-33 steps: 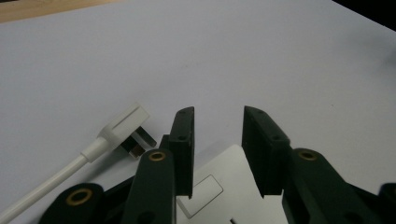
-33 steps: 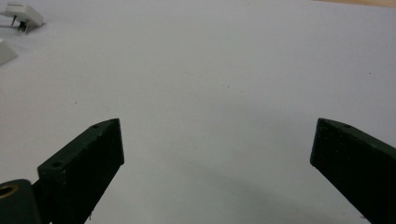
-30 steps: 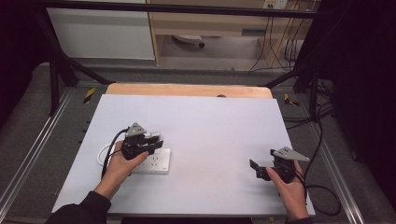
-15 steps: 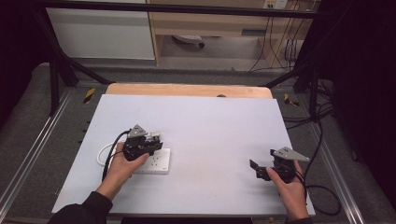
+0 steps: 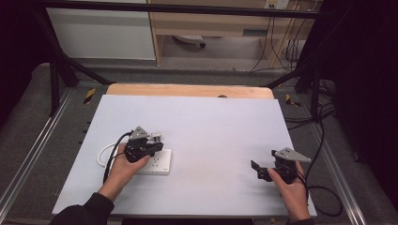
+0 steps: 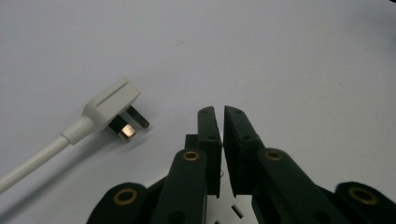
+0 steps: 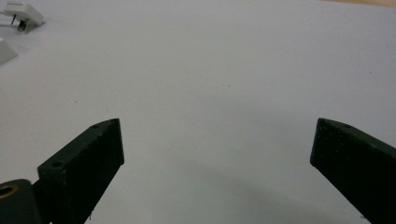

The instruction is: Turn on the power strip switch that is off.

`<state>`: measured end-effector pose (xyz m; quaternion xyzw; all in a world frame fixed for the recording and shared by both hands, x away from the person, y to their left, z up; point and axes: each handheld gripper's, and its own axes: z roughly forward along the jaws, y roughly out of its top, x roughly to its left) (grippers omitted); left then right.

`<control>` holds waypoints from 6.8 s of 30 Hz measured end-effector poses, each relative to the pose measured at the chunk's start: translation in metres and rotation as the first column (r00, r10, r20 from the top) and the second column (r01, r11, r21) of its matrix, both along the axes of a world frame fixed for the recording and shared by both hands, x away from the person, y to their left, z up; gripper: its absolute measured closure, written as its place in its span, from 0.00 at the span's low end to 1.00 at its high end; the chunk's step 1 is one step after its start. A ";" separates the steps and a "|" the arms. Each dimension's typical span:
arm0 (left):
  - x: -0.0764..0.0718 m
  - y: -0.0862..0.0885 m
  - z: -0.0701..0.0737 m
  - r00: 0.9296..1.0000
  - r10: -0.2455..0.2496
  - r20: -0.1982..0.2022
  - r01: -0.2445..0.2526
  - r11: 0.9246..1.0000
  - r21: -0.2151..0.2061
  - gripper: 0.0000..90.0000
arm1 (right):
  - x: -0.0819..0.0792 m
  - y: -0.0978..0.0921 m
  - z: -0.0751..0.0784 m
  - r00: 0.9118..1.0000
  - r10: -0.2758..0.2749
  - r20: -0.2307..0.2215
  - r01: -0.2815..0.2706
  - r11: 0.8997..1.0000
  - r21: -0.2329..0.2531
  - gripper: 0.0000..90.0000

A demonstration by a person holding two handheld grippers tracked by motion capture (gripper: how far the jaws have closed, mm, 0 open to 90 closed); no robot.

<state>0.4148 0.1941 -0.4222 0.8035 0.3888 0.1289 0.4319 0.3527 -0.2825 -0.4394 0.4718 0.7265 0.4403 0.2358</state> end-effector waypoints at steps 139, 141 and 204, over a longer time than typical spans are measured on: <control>-0.007 0.011 -0.004 1.000 0.017 0.025 -0.016 0.999 -0.037 0.87 | 0.000 0.000 0.000 1.000 0.005 -0.001 -0.005 1.000 -0.008 0.04; -0.007 0.011 -0.004 0.999 0.018 0.027 -0.017 0.999 -0.038 0.86 | 0.000 0.000 0.000 1.000 0.005 -0.001 -0.005 1.000 -0.008 0.04; -0.023 0.052 0.031 0.991 0.092 0.093 -0.073 0.979 -0.188 0.13 | 0.000 0.001 -0.001 1.000 0.004 -0.003 -0.004 1.000 -0.009 0.04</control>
